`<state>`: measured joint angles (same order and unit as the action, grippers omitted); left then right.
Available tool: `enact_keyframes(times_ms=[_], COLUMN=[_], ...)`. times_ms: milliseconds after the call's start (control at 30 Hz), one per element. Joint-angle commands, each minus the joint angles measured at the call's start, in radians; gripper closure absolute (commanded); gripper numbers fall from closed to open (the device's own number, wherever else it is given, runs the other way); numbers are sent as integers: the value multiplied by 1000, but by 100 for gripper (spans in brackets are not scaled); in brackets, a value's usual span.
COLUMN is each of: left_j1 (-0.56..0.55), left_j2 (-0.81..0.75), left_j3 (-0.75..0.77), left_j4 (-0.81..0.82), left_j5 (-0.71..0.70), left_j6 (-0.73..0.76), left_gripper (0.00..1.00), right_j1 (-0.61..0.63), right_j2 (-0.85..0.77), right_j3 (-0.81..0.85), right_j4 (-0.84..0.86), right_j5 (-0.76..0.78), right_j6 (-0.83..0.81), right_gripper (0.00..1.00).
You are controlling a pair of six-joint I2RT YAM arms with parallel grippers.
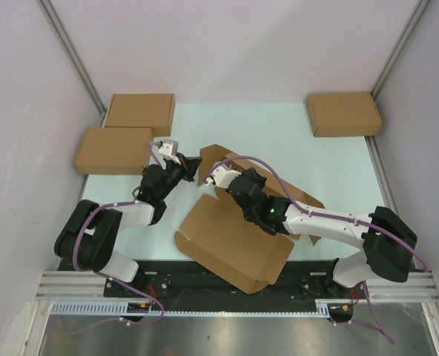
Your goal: Fold the paper box
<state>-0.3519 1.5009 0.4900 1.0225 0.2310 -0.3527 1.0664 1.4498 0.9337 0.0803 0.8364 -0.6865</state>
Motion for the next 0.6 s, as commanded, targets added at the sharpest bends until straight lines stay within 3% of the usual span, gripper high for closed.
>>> enact_keyframes(times_ms=[0, 267, 567], left_j1=[-18, -105, -196], left_j2=[-82, -206, -330], left_j3=[-8, -73, -159], left_j4=[25, -58, -114], left_j5=[-5, -113, -266], left_j6=[26, 47, -32], left_gripper=[100, 100, 100], right_j1=[7, 17, 38], right_j2=[12, 21, 35], right_j3=[11, 11, 13], right_j4=[-66, -73, -54], right_j5=[-49, -17, 13], right_j6=[81, 85, 59], right_gripper=[100, 100, 100])
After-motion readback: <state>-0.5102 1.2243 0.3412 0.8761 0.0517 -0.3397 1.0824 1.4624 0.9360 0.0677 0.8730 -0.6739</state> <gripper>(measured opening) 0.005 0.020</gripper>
